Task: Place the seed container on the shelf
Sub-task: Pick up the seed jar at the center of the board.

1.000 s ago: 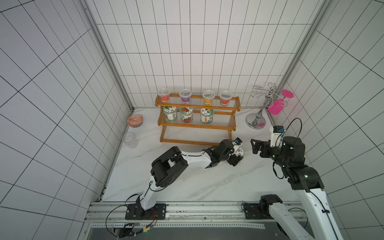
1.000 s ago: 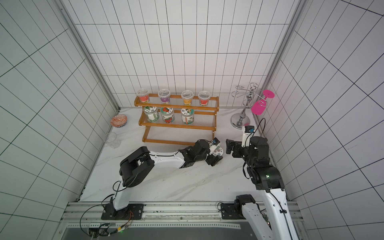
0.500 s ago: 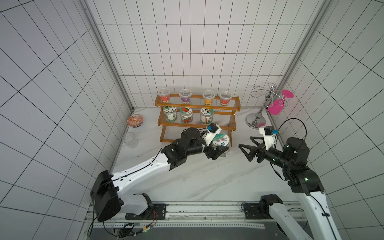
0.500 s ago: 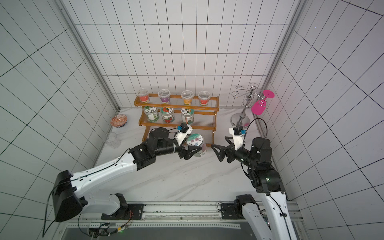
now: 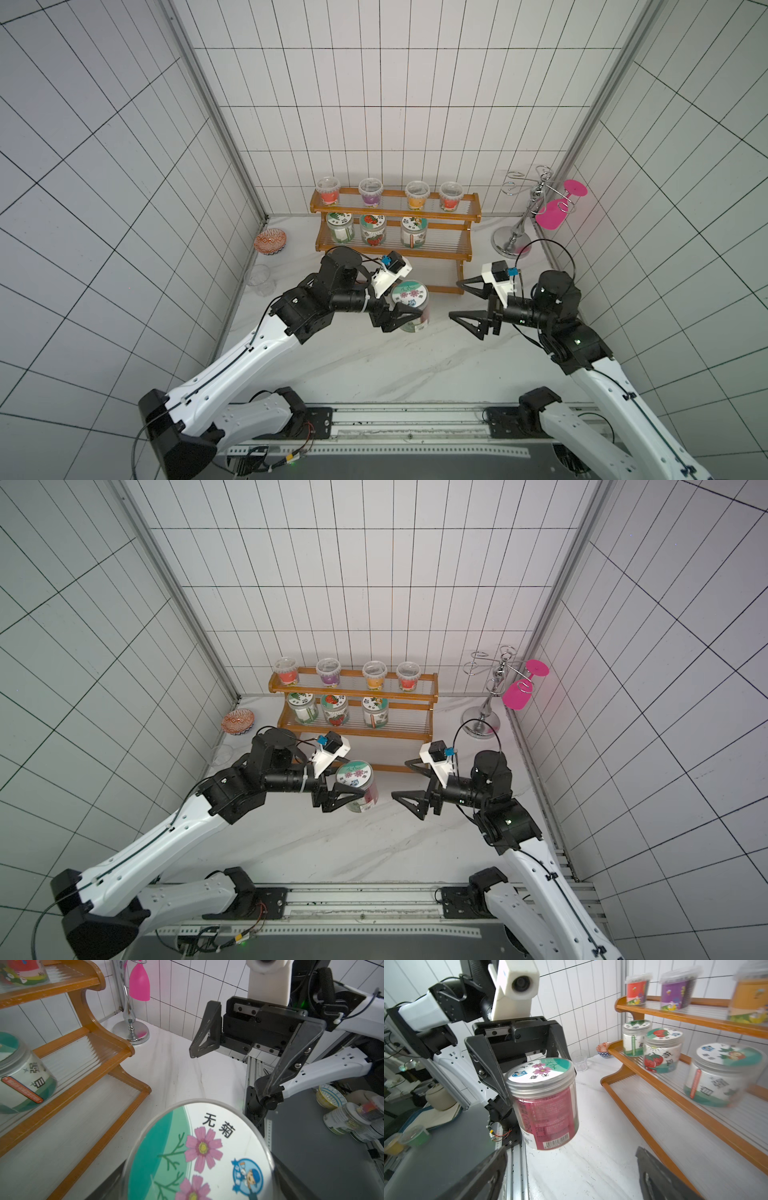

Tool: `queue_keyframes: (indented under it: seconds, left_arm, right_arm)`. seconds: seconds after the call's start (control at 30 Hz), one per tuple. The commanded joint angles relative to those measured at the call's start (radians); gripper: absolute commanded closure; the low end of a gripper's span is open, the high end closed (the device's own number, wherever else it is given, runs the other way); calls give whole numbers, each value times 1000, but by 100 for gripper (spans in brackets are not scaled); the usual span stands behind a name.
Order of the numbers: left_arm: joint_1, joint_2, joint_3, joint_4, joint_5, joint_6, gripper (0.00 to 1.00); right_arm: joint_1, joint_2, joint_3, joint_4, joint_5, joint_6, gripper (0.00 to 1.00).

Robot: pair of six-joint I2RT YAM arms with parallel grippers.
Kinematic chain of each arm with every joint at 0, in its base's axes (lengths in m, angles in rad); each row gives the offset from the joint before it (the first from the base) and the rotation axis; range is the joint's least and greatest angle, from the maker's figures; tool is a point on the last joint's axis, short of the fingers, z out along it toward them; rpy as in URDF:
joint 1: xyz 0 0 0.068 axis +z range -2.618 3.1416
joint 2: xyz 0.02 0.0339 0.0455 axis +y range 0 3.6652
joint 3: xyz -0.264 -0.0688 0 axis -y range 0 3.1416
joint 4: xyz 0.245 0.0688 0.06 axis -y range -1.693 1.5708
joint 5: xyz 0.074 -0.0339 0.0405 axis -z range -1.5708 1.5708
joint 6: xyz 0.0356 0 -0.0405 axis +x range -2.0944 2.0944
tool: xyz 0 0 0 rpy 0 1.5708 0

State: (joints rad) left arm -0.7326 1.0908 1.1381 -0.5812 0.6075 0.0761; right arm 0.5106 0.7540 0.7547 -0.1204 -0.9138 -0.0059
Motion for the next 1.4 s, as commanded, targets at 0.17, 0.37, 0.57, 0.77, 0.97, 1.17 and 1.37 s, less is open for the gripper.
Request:
queue_keyframes:
  seconds: [0.17, 0.37, 0.57, 0.77, 0.97, 1.17, 1.37]
  left_arm:
    - [5, -53, 46, -61, 117, 71, 47]
    - [6, -73, 53, -118, 94, 131, 45]
    - [6, -114, 34, -118, 55, 165, 44]
    - [5, -148, 2, -74, 39, 178, 44]
    - [5, -152, -17, -62, 33, 186, 44]
    - [5, -134, -20, -62, 40, 190, 44]
    - [6, -123, -36, -90, 39, 223, 44]
  right_arm:
    - [185, 92, -22, 184, 110, -107, 1]
    - [288, 123, -16, 220, 111, -117, 1]
    - [384, 161, -14, 219, 170, -131, 1]
    - [433, 204, 12, 223, 206, -131, 1]
    - [483, 226, 43, 249, 219, -111, 1]
    - [516, 248, 51, 281, 214, -92, 1]
    - [525, 256, 55, 317, 189, -65, 5]
